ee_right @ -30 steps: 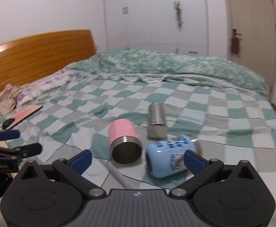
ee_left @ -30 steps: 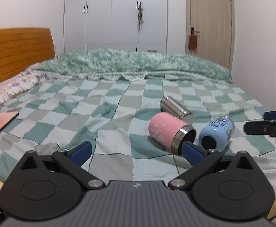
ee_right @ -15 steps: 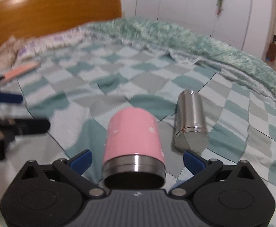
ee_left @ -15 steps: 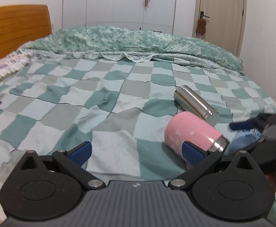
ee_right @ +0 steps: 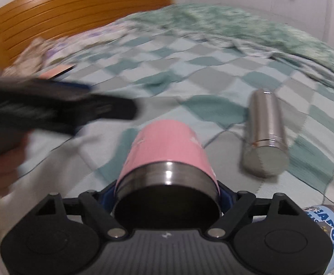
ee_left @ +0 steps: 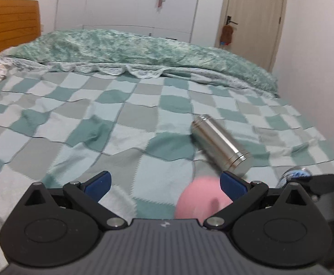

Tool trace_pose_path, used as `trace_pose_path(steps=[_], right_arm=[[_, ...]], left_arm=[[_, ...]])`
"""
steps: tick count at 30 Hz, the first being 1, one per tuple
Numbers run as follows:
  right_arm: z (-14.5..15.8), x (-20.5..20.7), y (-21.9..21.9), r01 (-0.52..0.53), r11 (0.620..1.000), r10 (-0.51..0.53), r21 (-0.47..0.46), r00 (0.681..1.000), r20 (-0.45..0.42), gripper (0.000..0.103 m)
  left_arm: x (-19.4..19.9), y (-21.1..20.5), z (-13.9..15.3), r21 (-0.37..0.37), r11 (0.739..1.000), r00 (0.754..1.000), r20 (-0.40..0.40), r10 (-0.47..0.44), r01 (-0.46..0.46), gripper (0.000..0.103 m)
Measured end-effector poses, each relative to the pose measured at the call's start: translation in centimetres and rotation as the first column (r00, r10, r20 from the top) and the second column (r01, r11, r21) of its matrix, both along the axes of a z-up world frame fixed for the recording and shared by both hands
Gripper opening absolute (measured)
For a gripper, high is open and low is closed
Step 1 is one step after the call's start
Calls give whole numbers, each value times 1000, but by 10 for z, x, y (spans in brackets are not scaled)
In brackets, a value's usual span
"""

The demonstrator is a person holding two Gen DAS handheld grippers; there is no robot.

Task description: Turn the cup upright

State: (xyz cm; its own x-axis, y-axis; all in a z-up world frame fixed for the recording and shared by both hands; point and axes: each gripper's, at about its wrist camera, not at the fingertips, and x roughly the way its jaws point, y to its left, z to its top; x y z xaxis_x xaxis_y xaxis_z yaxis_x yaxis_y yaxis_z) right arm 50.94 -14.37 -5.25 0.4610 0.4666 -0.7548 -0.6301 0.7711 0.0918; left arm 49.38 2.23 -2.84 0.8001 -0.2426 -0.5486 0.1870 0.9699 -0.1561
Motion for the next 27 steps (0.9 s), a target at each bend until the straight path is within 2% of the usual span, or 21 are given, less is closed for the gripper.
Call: trace_pose_path(steps=[2, 4, 7, 8, 10, 11, 15, 20, 23, 24, 25, 27], right_arm=[[9, 1, -3, -24, 1000, 25, 11, 999, -47, 84], [19, 8, -9, 2, 999, 1, 50, 998, -63, 84], [23, 24, -11, 42, 996, -35, 75, 996, -88, 84], [23, 31, -10, 55, 995, -47, 78, 994, -94, 84], [24, 44, -3, 76, 994, -67, 83, 992, -107, 84], [25, 51, 3, 84, 994, -76, 75, 991, -114, 84], [25, 61, 29, 76, 997, -75, 13, 994, -86, 84], [28, 53, 52, 53, 996, -56, -77, 998, -39, 84], [30, 54, 50, 59, 995, -63, -79, 996, -55, 84], [30, 54, 49, 59, 995, -64, -77, 996, -62, 84], [31, 54, 47, 59, 995, -64, -74, 996, -66, 84], [31, 55, 42, 81, 995, -85, -61, 994, -67, 84]], left_arm=[[10, -3, -6, -18, 1000, 1000, -21, -11, 11, 103], [18, -6, -15, -28, 999, 998, -54, -33, 32, 97], [18, 7, -26, -46, 999, 997, -78, 20, -24, 95], [14, 15, -27, -33, 998, 996, -73, 57, -60, 95], [0, 36, -27, -8, 993, 993, -5, 121, -121, 95], [-7, 43, -26, 10, 993, 993, 26, 117, -117, 95], [-41, 47, -21, 63, 997, 994, 97, -46, 40, 99], [-58, 6, -24, 109, 968, 962, 129, -241, 228, 100], [-43, -26, -35, 155, 957, 955, 132, -264, 244, 99], [-38, -34, -38, 171, 957, 958, 128, -258, 235, 94], [-34, -40, -41, 175, 957, 958, 132, -255, 231, 81], [-31, -44, -42, 154, 962, 958, 145, -248, 226, 83]])
